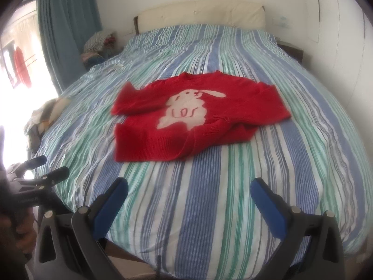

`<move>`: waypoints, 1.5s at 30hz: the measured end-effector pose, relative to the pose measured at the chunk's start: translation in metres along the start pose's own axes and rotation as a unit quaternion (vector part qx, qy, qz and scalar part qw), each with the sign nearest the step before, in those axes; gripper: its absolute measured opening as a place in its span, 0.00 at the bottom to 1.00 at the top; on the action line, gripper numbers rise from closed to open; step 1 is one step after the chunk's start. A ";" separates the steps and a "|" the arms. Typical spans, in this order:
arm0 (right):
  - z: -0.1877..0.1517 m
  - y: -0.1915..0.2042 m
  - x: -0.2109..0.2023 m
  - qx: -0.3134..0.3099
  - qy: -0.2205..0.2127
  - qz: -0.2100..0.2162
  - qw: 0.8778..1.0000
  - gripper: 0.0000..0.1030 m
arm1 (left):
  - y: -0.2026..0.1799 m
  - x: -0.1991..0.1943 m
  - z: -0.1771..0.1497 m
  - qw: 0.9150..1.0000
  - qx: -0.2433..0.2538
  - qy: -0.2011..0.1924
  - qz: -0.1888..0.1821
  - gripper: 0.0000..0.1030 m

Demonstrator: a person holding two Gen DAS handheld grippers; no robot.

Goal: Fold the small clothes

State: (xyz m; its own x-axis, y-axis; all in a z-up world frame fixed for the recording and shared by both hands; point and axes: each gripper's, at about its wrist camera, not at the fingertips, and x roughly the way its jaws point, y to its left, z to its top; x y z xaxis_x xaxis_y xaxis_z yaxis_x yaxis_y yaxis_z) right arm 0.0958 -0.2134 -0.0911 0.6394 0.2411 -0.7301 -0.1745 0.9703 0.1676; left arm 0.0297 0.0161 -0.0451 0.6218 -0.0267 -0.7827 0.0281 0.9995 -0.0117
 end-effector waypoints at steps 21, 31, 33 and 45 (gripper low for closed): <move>-0.005 -0.001 -0.007 -0.002 0.003 -0.047 0.999 1.00 | -0.012 0.000 -0.001 1.000 0.002 0.003 0.022 1.00; -0.011 -0.001 -0.008 -0.001 0.007 -0.046 0.999 1.00 | -0.011 -0.004 -0.005 1.000 -0.009 0.002 0.015 1.00; -0.010 -0.001 -0.009 0.000 0.004 -0.044 0.999 1.00 | -0.011 -0.006 -0.005 1.000 -0.008 -0.001 0.018 1.00; -0.011 0.007 -0.006 -0.006 0.009 -0.032 0.999 1.00 | -0.012 -0.007 -0.005 1.000 -0.006 -0.004 0.015 1.00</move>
State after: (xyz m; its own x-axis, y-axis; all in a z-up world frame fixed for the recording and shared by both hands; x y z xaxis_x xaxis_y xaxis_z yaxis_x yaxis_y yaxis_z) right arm 0.0828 -0.2086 -0.0924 0.6361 0.1783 -0.7507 -0.1428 0.9833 0.1126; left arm 0.0216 0.0046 -0.0427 0.6281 0.0035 -0.7781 0.0001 1.0000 0.0046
